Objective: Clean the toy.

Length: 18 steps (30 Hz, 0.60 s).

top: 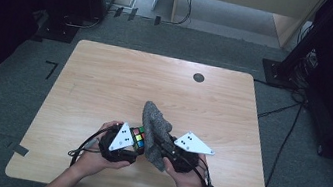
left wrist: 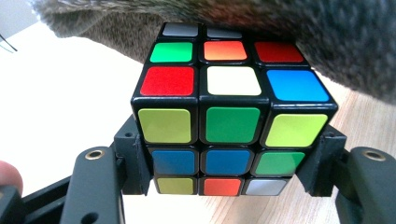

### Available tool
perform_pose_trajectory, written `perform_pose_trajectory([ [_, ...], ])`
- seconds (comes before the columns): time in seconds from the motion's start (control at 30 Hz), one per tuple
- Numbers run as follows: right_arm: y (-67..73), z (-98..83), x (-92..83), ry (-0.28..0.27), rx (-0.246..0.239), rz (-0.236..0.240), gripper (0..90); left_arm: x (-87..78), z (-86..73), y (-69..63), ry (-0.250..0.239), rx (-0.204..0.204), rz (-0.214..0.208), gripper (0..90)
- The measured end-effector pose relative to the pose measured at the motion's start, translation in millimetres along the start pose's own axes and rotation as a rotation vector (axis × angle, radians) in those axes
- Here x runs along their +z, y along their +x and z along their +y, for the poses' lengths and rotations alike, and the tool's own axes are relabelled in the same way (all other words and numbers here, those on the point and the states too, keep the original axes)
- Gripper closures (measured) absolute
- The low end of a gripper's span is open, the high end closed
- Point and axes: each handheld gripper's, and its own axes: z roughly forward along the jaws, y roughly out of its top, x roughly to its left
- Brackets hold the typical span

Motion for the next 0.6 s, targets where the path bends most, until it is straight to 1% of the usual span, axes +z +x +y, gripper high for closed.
perform_pose_trajectory([
  [0.03,4.4,1.2,0.2,-0.008,-0.009,0.021,72.4,0.1,0.5,-0.4,-0.003,-0.002,-0.003,34.1],
  [0.1,15.3,3.5,2.1,-0.013,-0.037,0.058,72.2,0.7,1.3,-2.7,-0.002,0.012,-0.007,34.1],
  [0.17,21.8,4.3,4.5,-0.014,-0.057,0.065,72.1,0.8,1.4,-4.9,0.001,0.024,-0.008,34.1],
  [0.2,21.2,3.9,5.4,-0.011,-0.057,0.059,72.0,0.8,1.4,-4.9,0.001,0.024,-0.008,34.2],
  [0.27,13.2,2.5,6.0,-0.019,-0.028,0.039,72.0,-0.2,1.8,-5.2,-0.003,0.019,-0.013,34.1],
  [0.33,2.5,1.3,4.6,-0.017,0.002,-0.008,72.2,-0.8,1.7,-3.7,0.002,0.017,-0.006,34.2],
  [0.37,-1.4,0.8,3.1,-0.012,0.016,-0.022,72.3,-0.9,1.4,-2.9,0.001,0.013,-0.004,34.1],
  [0.4,-3.2,0.7,1.5,-0.007,0.022,-0.025,72.4,-0.9,1.4,-2.9,0.001,0.013,-0.004,34.1],
  [0.47,-0.7,1.5,-0.5,-0.009,0.006,-0.012,72.4,-1.0,1.3,-1.4,0.0,0.008,0.003,34.1],
  [0.5,3.0,2.2,-0.3,-0.014,-0.003,0.009,72.4,-0.5,1.5,-0.3,0.002,-0.001,0.004,34.1],
  [0.53,3.0,2.2,-0.3,-0.014,-0.003,0.009,72.4,-0.5,1.5,-0.3,0.002,-0.001,0.004,34.1],
  [0.57,13.6,3.1,2.2,-0.014,-0.033,0.052,72.3,0.6,1.8,-1.6,0.006,0.005,0.002,34.1],
  [0.6,13.6,3.1,2.2,-0.014,-0.033,0.052,72.3,0.6,1.8,-1.6,0.006,0.005,0.002,34.1],
])
